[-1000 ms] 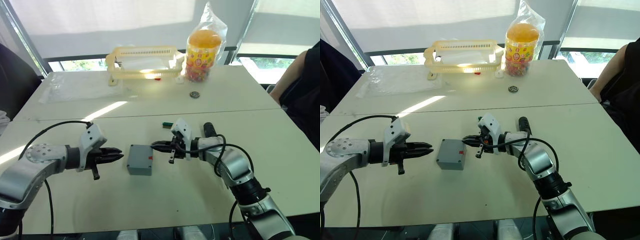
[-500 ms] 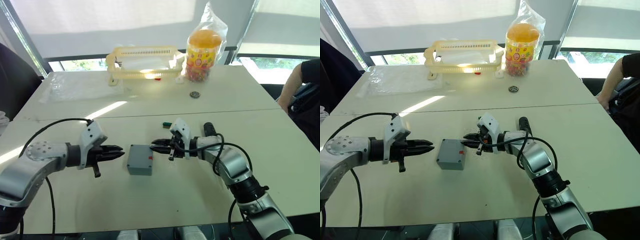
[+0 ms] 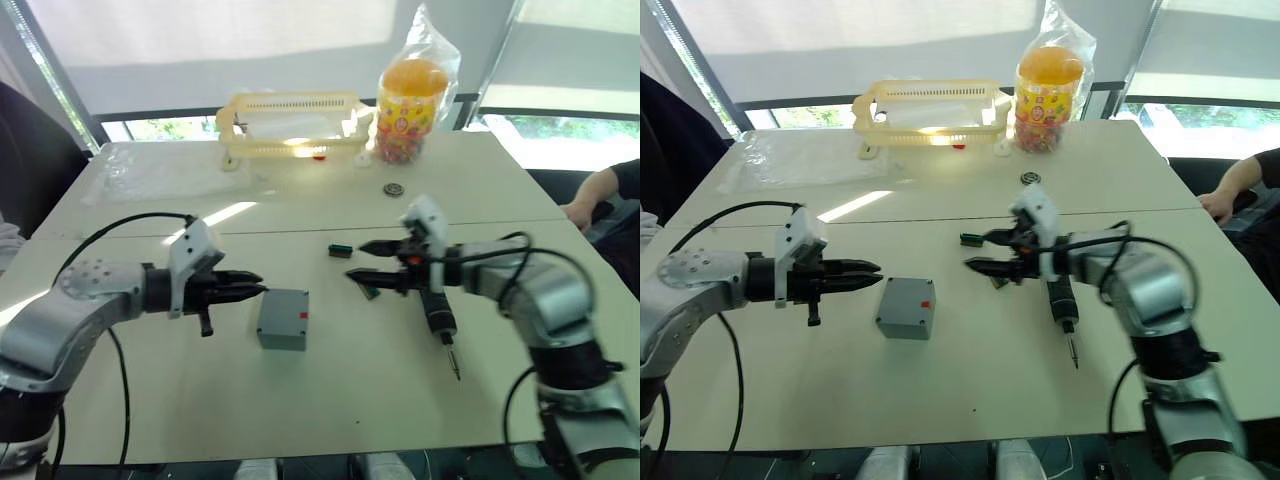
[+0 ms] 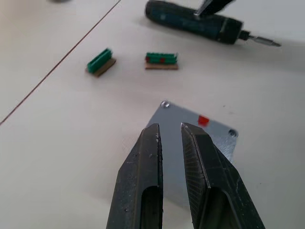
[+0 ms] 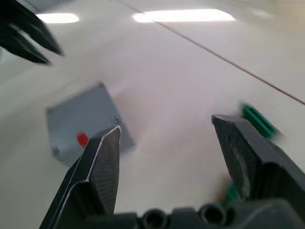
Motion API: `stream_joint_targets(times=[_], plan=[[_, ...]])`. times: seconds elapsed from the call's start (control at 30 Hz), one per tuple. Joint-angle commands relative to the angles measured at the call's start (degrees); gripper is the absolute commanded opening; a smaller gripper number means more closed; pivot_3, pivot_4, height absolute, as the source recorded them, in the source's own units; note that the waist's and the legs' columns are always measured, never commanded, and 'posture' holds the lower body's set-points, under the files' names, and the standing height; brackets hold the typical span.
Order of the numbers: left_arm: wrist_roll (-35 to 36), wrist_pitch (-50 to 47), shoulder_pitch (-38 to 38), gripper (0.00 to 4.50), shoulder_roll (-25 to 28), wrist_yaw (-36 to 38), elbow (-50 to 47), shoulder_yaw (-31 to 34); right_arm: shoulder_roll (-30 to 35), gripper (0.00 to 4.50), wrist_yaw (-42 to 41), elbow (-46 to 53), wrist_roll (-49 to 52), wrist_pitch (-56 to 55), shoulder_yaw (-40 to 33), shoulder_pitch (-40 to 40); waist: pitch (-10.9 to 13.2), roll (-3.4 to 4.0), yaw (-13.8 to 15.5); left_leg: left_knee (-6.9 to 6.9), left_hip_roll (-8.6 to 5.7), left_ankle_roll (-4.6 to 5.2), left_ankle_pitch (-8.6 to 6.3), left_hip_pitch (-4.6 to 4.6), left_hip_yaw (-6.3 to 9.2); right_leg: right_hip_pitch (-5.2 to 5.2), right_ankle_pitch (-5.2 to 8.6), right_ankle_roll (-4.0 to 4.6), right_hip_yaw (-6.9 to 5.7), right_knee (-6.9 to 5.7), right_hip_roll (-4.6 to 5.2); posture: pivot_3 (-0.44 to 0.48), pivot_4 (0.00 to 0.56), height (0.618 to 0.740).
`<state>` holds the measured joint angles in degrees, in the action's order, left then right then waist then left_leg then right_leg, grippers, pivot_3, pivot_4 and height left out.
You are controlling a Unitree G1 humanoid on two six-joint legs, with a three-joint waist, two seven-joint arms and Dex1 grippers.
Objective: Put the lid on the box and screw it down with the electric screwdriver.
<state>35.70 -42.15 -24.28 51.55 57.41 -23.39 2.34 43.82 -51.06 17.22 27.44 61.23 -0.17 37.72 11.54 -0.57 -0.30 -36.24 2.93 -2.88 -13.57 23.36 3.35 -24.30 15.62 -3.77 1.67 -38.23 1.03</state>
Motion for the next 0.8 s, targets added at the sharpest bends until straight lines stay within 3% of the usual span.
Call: stream_joint_targets(times=[0.03,0.17,0.4,0.57,0.8], plan=[[-0.66,2.78,-3.09,0.67,-1.02,3.03,-1.15,-3.44,8.33,4.48,-0.66,4.97,4.89,13.91,-2.82,1.75,-0.01,-0.02,-0.26,-0.01,0.0,0.0,0.0,0.01,-0.01,0.01,0.0,0.0,0.01,0.02,0.0,0.0,0.15,0.74],[-2.6,5.01,-6.46,0.67,-2.91,5.02,-0.84,-7.66,16.09,4.48,2.7,-0.86,5.1,29.36,0.73,7.79,0.0,0.01,-1.1,0.03,0.03,0.02,-0.01,-0.1,-0.03,-0.01,0.0,0.01,0.16,-0.02,-0.12,0.0,0.15,0.74],[-5.37,7.79,-7.89,0.67,-6.63,5.01,0.34,-10.9,24.09,4.48,8.05,-21.35,24.51,31.27,15.16,17.52,-0.01,0.03,-0.81,-0.01,0.03,0.05,-0.02,-0.06,-0.15,-0.03,0.0,0.01,0.28,0.05,-0.12,0.0,0.15,0.74],[-7.31,9.35,-6.04,0.67,-7.29,5.13,0.5,-11.48,22.86,4.48,19.71,-30.25,36.31,31.27,24.33,21.75,-0.01,0.03,-0.77,-0.01,0.03,0.05,-0.02,-0.05,-0.19,-0.05,0.0,0.0,0.32,0.06,-0.13,0.0,0.15,0.74],[-7.49,8.44,-4.62,0.67,-8.97,3.0,-0.38,-11.46,20.74,4.48,34.6,-33.07,48.27,31.27,28.21,21.99,-0.01,0.02,-0.66,-0.02,0.03,0.06,-0.02,-0.02,-0.19,-0.09,0.0,-0.01,0.33,0.05,-0.13,0.0,0.15,0.74]])
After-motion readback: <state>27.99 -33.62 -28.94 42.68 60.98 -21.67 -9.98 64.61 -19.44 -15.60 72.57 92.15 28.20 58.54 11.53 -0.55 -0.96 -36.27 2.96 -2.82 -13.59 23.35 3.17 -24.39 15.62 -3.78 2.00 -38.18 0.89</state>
